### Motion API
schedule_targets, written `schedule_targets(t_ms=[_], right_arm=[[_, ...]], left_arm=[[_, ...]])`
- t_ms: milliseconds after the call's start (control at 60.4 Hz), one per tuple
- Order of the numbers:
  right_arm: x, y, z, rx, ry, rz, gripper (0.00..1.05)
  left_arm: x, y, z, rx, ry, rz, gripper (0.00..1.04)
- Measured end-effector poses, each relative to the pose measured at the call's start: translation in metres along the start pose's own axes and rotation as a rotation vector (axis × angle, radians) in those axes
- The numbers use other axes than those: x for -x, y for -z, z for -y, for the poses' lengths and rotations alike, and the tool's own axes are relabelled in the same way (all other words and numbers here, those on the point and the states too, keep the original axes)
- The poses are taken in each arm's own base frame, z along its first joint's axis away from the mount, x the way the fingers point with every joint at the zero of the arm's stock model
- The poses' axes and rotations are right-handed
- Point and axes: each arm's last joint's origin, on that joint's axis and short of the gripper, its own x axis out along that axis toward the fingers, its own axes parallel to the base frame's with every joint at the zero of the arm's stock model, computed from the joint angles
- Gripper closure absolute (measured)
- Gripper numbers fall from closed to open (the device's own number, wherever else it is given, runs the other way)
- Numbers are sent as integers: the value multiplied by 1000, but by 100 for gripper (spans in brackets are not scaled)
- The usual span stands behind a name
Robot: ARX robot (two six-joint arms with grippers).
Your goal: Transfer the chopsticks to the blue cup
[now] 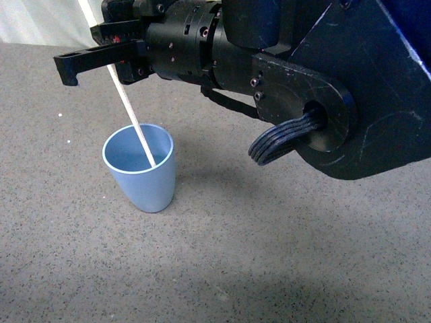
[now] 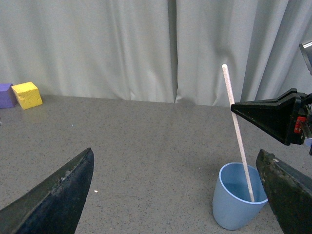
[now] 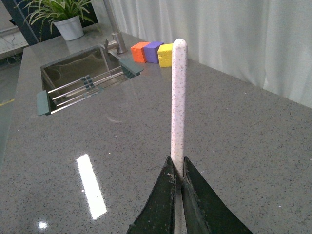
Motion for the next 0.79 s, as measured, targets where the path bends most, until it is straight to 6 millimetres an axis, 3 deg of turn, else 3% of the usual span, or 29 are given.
schedule_targets(t_ms=[165, 480, 711, 744, 794], right_arm=[[1, 3, -3, 6, 8, -1, 102], [12, 15, -7, -27, 5, -16, 50], [24, 3, -10, -21, 51, 26, 11], [27, 1, -10, -26, 69, 32, 8], [37, -3, -8, -35, 136, 32, 10]], left_arm=[[0, 0, 0, 0, 0, 0, 7], [0, 0, 0, 0, 0, 0, 7], [0, 0, 0, 0, 0, 0, 7], [0, 0, 0, 0, 0, 0, 7], [0, 0, 0, 0, 0, 0, 7]])
